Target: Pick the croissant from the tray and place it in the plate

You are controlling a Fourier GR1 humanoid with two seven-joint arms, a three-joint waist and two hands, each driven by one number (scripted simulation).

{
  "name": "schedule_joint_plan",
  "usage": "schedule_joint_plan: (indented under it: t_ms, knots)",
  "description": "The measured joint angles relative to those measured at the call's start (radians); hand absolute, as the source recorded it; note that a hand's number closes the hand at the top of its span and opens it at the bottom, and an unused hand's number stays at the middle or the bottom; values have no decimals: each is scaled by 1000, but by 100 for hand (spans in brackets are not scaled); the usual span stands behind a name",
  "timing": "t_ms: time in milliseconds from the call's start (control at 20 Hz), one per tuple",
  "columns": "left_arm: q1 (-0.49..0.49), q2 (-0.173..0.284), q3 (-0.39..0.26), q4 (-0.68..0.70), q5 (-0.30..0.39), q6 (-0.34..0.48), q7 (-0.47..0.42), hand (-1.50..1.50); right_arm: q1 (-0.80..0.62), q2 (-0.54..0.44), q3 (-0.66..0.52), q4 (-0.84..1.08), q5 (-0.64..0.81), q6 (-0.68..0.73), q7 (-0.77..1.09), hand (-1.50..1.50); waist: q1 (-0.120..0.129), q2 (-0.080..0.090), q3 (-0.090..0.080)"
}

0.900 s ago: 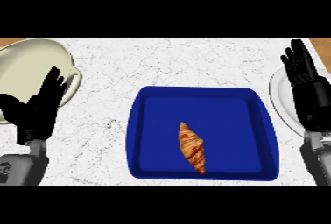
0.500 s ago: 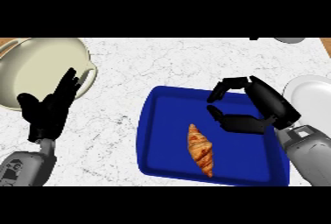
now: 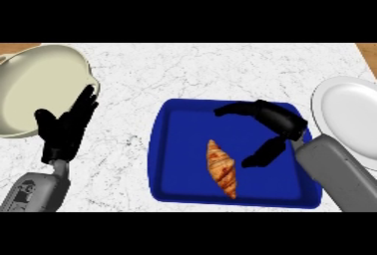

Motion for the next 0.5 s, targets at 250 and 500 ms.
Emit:
schedule_joint_plan:
  t_ms: [250, 500]
  knots:
    - [9, 5, 22, 17, 1, -20, -14, 0, -68, -9, 61, 35, 118, 72, -17, -150, -15, -6, 0]
    - [15, -15, 33, 36, -16, -23, -21, 0, -97, 27, 79, 3, 210, 127, 50, -150, -25, -9, 0]
